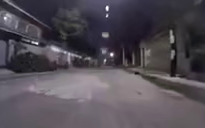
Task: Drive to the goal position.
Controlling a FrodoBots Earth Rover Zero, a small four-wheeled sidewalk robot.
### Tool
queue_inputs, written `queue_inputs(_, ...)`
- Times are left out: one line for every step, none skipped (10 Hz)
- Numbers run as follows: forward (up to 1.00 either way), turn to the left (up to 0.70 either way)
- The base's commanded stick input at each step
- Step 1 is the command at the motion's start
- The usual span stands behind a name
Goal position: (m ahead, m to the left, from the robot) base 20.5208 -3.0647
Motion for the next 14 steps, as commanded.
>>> queue_inputs(0.70,0.00)
queue_inputs(0.70,0.00)
queue_inputs(0.70,-0.16)
queue_inputs(0.70,-0.35)
queue_inputs(0.70,-0.35)
queue_inputs(0.70,-0.35)
queue_inputs(0.70,-0.35)
queue_inputs(0.70,-0.35)
queue_inputs(0.70,-0.35)
queue_inputs(0.70,-0.35)
queue_inputs(0.70,-0.35)
queue_inputs(0.70,0.00)
queue_inputs(0.70,0.00)
queue_inputs(0.70,-0.05)
